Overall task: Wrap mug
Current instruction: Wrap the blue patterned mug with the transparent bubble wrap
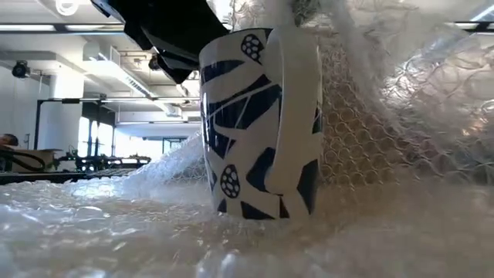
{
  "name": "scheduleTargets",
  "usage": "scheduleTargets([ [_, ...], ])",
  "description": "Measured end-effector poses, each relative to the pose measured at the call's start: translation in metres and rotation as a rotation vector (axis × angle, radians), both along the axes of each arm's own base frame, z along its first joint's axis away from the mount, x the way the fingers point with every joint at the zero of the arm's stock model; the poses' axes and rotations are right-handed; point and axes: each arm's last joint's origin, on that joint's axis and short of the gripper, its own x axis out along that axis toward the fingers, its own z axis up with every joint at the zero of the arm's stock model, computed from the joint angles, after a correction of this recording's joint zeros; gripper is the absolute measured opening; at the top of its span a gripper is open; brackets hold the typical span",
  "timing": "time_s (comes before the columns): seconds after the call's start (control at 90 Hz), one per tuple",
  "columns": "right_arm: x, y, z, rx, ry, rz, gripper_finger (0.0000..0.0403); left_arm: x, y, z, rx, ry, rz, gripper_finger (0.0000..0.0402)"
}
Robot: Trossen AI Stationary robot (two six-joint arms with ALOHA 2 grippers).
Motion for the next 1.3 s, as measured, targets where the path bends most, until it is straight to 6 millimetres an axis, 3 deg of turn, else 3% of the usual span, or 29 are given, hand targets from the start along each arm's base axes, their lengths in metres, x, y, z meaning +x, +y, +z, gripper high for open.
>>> scheduleTargets([
  [0.156, -0.002, 0.014, 0.01, 0.137, 0.01, 0.079, 0.0002, 0.0, 0.0, 0.0, 0.007, 0.001, -0.006, 0.0],
  [0.289, 0.006, 0.023, -0.006, 0.173, -0.061, 0.136, 0.0002, 0.0, 0.0, 0.001, 0.008, 0.0, -0.008, 0.0],
  [0.478, 0.016, 0.007, -0.04, 0.052, -0.035, 0.05, 0.0002, -0.002, 0.0, 0.003, 0.003, 0.003, -0.016, 0.0],
  [0.622, 0.016, 0.001, -0.059, 0.037, 0.012, 0.012, 0.0002, -0.008, -0.001, 0.016, -0.018, -0.017, -0.045, 0.0],
  [0.8, 0.017, 0.002, -0.063, 0.045, 0.005, 0.008, 0.0002, -0.016, 0.0, 0.041, -0.045, -0.082, -0.056, 0.0],
  [0.933, 0.018, 0.002, -0.061, 0.045, -0.006, 0.017, 0.0002, -0.018, 0.005, 0.049, 0.026, -0.13, 0.002, 0.0],
  [1.122, 0.019, 0.003, -0.061, 0.046, -0.012, 0.03, 0.0002, -0.003, 0.018, 0.027, 0.079, -0.083, 0.051, 0.0],
  [1.3, 0.02, 0.004, -0.057, 0.056, -0.018, 0.031, 0.0002, 0.002, 0.009, 0.011, -0.007, -0.011, -0.075, 0.0],
])
